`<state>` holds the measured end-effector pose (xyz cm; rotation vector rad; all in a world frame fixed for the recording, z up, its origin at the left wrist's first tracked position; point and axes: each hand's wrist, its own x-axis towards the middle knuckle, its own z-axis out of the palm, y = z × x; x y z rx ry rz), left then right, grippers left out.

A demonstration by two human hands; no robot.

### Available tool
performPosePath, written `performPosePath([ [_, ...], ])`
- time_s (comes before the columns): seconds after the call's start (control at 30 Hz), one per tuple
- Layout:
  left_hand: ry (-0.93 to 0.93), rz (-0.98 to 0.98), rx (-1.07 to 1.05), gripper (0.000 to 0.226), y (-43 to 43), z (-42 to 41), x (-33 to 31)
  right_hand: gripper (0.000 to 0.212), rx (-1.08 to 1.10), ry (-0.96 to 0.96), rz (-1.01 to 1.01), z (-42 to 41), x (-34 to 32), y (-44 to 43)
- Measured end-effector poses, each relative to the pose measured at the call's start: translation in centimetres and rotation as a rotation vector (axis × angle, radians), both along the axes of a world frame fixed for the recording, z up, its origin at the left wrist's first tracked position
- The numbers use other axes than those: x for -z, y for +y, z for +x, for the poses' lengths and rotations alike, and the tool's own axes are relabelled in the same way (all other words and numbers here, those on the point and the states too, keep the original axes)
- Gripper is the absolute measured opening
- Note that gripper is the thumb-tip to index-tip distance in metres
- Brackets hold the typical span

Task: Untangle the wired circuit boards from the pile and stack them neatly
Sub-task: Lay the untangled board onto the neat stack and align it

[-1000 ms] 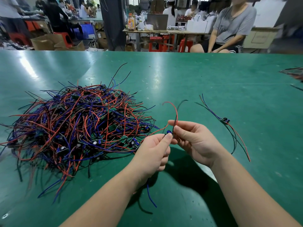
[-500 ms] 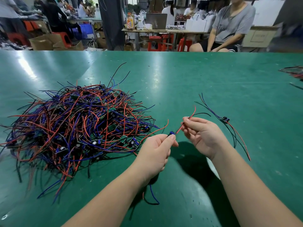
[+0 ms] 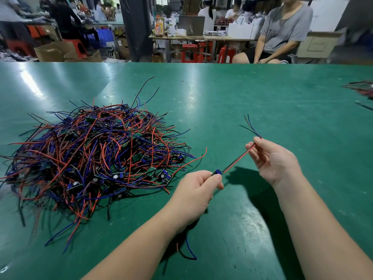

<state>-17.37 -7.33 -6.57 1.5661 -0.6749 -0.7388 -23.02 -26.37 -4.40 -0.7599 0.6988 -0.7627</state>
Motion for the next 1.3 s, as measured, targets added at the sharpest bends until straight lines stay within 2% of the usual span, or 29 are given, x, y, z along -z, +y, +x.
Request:
performPosePath([
  [0.17, 0.169, -0.033, -0.048, 0.015, -0.1, 0.0, 0.0, 0.011, 0.004, 0.006, -0.073, 0.2, 0.3, 0.3],
  [0.23, 0.170, -0.043, -0.092, 0.009, 0.0, 0.1, 0.0, 0.013, -0.009, 0.009, -0.085, 0.2, 0.3, 0.2],
  [0.33, 0.101, -0.046, -0.148, 0.036, 0.2, 0.6, -0.2, 0.015, -0.027, 0.025, -0.095, 0.0, 0.3, -0.3],
  [0.37, 0.073, -0.050, -0.154, 0.039, 0.2, 0.7, -0.2, 0.015, -0.031, 0.026, -0.096, 0.0, 0.3, -0.3],
  [0.47, 0.031, -0.032, -0.135, 0.020, 0.2, 1.1, -0.3, 0.014, -0.049, 0.018, -0.100, 0.1, 0.5, -0.2],
  [0.53, 0.079, -0.030, -0.121, 0.003, 0.2, 1.0, -0.3, 0.014, -0.059, 0.012, -0.103, 0.2, 0.5, 0.0],
  [0.7, 0.153, 0.011, -0.118, 0.008, 0.0, 1.2, -0.6, 0.014, -0.086, 0.017, -0.116, 0.2, 0.5, 0.2],
  [0.8, 0.061, 0.070, -0.099, 0.020, -0.2, 1.4, -0.5, 0.013, -0.109, 0.042, -0.125, 0.2, 0.5, 0.2],
  [0.9, -0.101, 0.126, -0.026, 0.021, 0.0, 1.3, -0.4, 0.010, -0.130, 0.085, -0.142, -0.2, 0.3, 0.0],
  [1.0, -0.183, 0.106, 0.009, 0.021, 0.3, 1.3, -0.4, 0.008, -0.130, 0.096, -0.130, -0.5, 0.2, -0.1],
  [1.2, -0.170, 0.083, -0.045, 0.020, 0.2, 1.0, -0.6, 0.006, -0.115, -0.005, -0.092, 0.0, 0.3, 0.7],
  [1.3, -0.124, 0.088, -0.126, 0.021, 0.5, 1.1, -0.6, 0.027, -0.232, -0.031, -0.074, 0.6, 0.0, 1.9],
])
